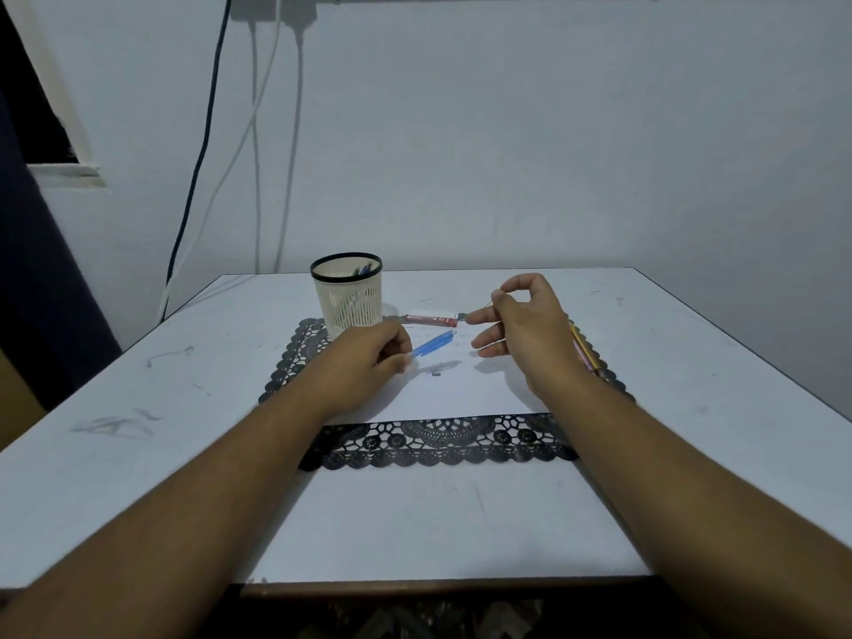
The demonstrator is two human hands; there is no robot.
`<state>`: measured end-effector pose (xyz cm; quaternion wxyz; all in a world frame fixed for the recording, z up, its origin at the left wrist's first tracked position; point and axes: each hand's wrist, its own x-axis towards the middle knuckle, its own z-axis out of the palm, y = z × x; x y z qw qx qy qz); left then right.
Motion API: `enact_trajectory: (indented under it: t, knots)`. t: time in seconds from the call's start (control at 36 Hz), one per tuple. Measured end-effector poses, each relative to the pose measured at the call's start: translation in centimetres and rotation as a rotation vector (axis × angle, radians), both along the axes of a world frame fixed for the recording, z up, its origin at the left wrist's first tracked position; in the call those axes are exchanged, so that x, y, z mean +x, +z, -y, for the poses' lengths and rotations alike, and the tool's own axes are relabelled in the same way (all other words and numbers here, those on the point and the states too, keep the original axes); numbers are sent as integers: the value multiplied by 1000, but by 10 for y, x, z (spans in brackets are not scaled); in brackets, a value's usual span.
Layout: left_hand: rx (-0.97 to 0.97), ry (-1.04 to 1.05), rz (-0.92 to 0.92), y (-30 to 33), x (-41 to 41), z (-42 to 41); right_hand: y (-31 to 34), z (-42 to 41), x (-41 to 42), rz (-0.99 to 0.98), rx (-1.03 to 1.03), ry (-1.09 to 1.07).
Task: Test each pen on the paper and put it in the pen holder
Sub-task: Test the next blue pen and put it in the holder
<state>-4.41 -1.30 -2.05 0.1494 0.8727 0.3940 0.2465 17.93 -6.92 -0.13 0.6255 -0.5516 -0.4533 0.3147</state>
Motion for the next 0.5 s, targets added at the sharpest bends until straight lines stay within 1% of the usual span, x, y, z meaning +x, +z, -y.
enact_trajectory:
  t: [0.19,0.28,0.5]
  knots:
    - [-11,-4,79,-2,0,1,0,0,-7,74,52,42]
    - [13,-10,98,9,1,2,10,0,-6,87,91,61]
    - [12,-12,111,11,6,3,12,1,-1,100,155,18]
